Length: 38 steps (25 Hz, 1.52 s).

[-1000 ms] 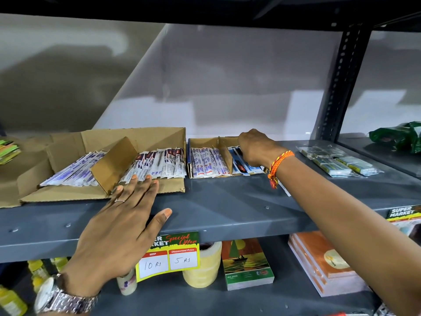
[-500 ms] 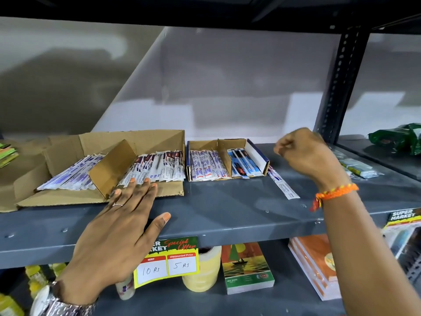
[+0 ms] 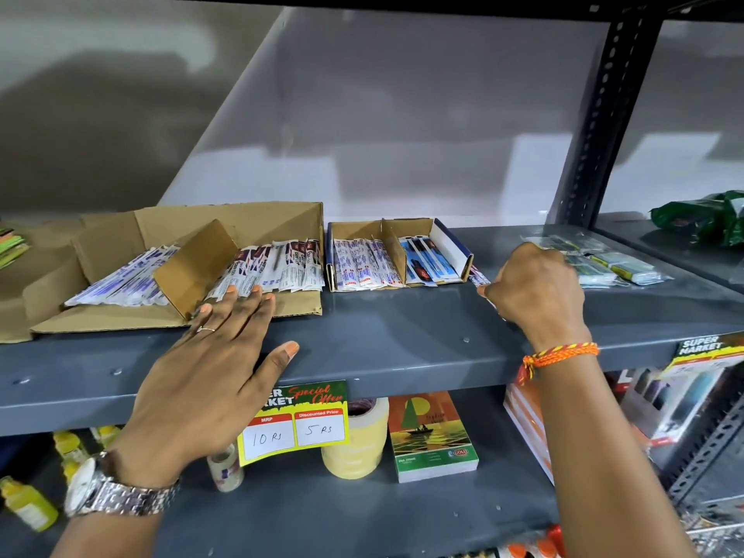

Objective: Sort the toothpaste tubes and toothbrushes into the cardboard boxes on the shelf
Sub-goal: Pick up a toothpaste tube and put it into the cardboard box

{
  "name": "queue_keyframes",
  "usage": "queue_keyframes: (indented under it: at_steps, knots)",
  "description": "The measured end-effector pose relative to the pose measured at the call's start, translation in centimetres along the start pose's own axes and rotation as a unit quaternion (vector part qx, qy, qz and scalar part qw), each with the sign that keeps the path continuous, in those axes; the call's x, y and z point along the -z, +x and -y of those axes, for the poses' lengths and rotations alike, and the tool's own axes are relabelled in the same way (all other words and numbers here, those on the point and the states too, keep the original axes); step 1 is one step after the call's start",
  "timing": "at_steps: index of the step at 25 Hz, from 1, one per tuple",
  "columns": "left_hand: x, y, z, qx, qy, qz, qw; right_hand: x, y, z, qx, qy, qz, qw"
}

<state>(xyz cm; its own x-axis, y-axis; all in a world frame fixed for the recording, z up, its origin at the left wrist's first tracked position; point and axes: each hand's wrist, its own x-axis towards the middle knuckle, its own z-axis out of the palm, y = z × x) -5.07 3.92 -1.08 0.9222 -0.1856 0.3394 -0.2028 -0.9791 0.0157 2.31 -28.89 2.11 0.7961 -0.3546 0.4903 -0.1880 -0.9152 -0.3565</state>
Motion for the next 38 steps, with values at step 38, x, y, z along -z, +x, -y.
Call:
queue_keyframes:
  at_steps: [38]
  knots:
    - [0.9,-1.2,0.9,-0.008,-0.017,-0.131,0.991,1.9,-8.6,6.9,-0.031,0.682,0.228,0.694]
